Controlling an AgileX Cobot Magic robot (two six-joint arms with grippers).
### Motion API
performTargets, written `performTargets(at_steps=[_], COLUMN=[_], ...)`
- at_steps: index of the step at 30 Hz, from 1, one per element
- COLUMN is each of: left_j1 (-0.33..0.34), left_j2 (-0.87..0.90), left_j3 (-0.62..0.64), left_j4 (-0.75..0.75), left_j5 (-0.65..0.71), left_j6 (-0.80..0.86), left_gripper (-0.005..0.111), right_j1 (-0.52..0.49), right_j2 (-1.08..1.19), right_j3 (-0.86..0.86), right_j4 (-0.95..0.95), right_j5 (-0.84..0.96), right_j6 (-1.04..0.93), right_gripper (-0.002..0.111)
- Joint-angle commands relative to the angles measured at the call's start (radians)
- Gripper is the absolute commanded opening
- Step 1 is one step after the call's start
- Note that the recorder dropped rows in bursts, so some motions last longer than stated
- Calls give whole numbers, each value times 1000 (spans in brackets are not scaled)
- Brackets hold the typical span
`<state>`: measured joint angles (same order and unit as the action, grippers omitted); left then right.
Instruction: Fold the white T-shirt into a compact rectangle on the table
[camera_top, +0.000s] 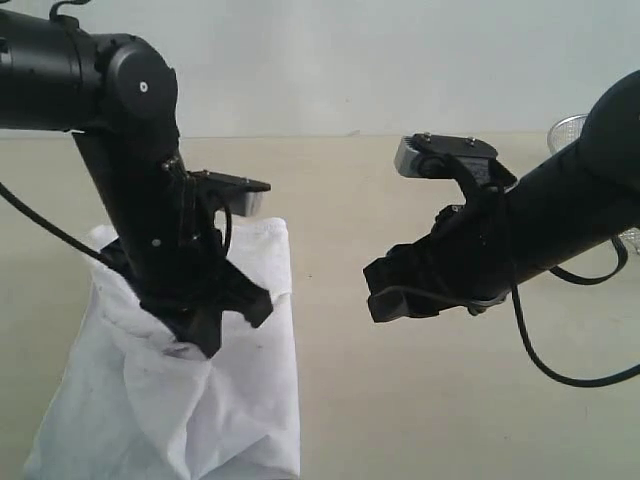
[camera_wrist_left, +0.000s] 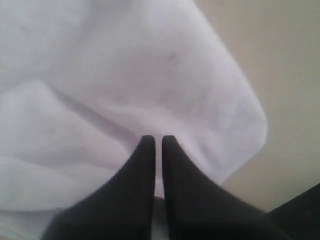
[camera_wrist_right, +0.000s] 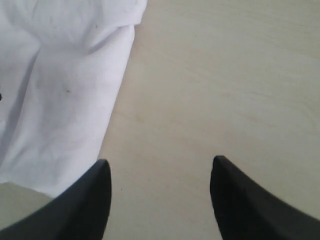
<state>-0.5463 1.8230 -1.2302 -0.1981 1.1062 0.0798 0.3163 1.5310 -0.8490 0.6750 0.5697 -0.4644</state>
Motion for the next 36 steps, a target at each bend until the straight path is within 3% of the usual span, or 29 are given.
performTargets(at_steps=[1, 15, 26, 36], left_j1=[-5, -5, -5, 6], left_j2=[-14, -177, -184, -184], left_j3=[54, 200, 344, 393], left_j4=[69, 183, 302, 360], left_j5=[45, 42, -4, -32], left_j6=[-44, -132, -217, -255], left_gripper=[5, 5, 5, 5], right_j1=[-7, -7, -7, -7], right_j2=[-21, -45, -45, -45], right_j3=[2, 2, 2, 2], right_j4=[-9, -27, -27, -27], right_j5=[3, 21, 21, 21], right_j6=[-3, 8, 8, 8], right_gripper=[52, 52, 52, 52])
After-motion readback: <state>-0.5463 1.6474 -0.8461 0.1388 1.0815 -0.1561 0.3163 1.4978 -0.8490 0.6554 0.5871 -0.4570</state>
